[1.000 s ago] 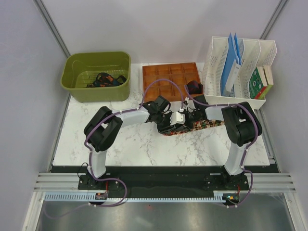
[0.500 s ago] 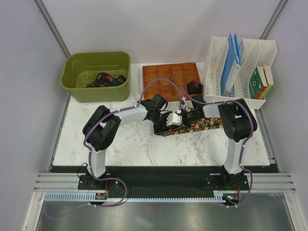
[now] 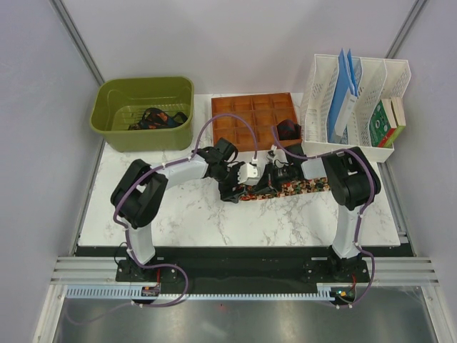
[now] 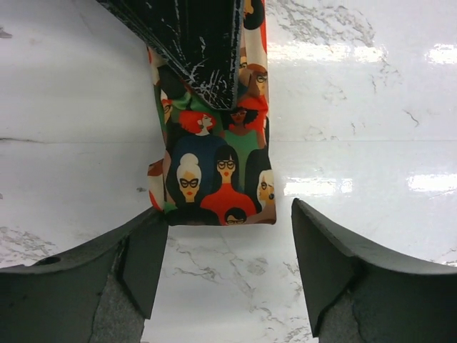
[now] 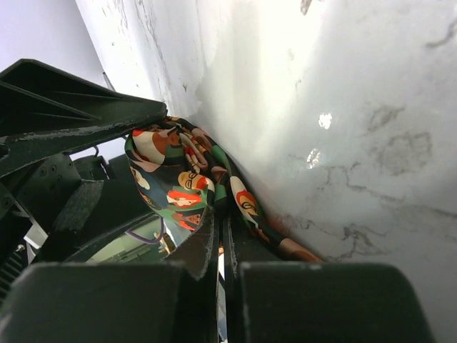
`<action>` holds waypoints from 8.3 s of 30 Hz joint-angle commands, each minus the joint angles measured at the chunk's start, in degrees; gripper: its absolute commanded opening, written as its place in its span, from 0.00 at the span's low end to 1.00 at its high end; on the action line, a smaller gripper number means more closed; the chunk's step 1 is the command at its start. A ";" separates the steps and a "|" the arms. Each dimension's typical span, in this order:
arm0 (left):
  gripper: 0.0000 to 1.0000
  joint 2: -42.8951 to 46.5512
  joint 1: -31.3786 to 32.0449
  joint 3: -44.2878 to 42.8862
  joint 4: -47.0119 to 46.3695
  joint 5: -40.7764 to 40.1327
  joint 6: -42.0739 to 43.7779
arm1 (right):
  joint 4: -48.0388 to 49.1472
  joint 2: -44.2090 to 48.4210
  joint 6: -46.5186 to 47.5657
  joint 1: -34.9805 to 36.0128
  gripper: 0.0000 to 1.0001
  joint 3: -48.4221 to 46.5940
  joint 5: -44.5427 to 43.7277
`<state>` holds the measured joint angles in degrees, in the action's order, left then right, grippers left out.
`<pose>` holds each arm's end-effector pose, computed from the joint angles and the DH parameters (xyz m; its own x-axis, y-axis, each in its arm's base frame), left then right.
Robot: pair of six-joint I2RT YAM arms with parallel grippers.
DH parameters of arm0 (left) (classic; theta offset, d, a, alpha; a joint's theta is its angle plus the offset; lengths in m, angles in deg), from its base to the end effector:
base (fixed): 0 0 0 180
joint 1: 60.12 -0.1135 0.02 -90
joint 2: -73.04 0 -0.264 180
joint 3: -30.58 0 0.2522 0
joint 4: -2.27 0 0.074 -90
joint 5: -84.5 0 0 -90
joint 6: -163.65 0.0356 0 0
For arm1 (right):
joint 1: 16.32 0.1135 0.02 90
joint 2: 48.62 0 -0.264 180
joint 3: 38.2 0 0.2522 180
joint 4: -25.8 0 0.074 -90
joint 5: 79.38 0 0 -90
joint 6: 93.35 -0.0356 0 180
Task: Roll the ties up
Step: Roll the tie at the center of the board.
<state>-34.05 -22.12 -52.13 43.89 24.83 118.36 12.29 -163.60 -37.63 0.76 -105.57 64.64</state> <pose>0.2804 -0.2419 0.1661 -0.0239 0.7893 -0.6136 0.9991 -0.0022 -0.0417 0.3236 0.1296 0.0834 -0.9992 0.0391 0.0000 0.0202 0.5140 0.8575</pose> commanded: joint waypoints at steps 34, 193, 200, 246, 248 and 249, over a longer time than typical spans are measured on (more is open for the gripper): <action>0.52 -10.60 8.41 -7.61 -3.60 -11.07 -7.62 | 9.94 -1.92 -8.08 2.70 0.05 0.79 -6.47; 0.81 -4.71 7.17 -6.11 -16.70 0.00 -7.18 | -13.79 -0.24 14.86 -7.24 0.00 2.19 -8.75; 0.58 -6.99 7.62 -6.03 -13.53 -1.58 -5.07 | -13.61 0.37 14.86 -7.24 0.00 2.36 -8.67; 0.28 -6.65 7.62 -2.95 -9.58 -4.22 -2.96 | -10.88 2.13 8.08 -8.82 0.00 0.25 -5.24; 0.39 -5.25 7.01 -2.95 -9.58 -3.96 -3.83 | -13.24 2.04 9.93 -8.82 0.00 0.34 -6.81; 0.44 -4.45 6.39 -3.03 -9.58 -3.26 -4.19 | -13.96 2.13 11.94 -8.82 0.00 0.60 -7.17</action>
<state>-40.78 -14.67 -56.87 30.56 23.01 113.60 -0.76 -160.36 -31.57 -7.72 -105.79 66.13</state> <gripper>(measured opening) 0.405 0.011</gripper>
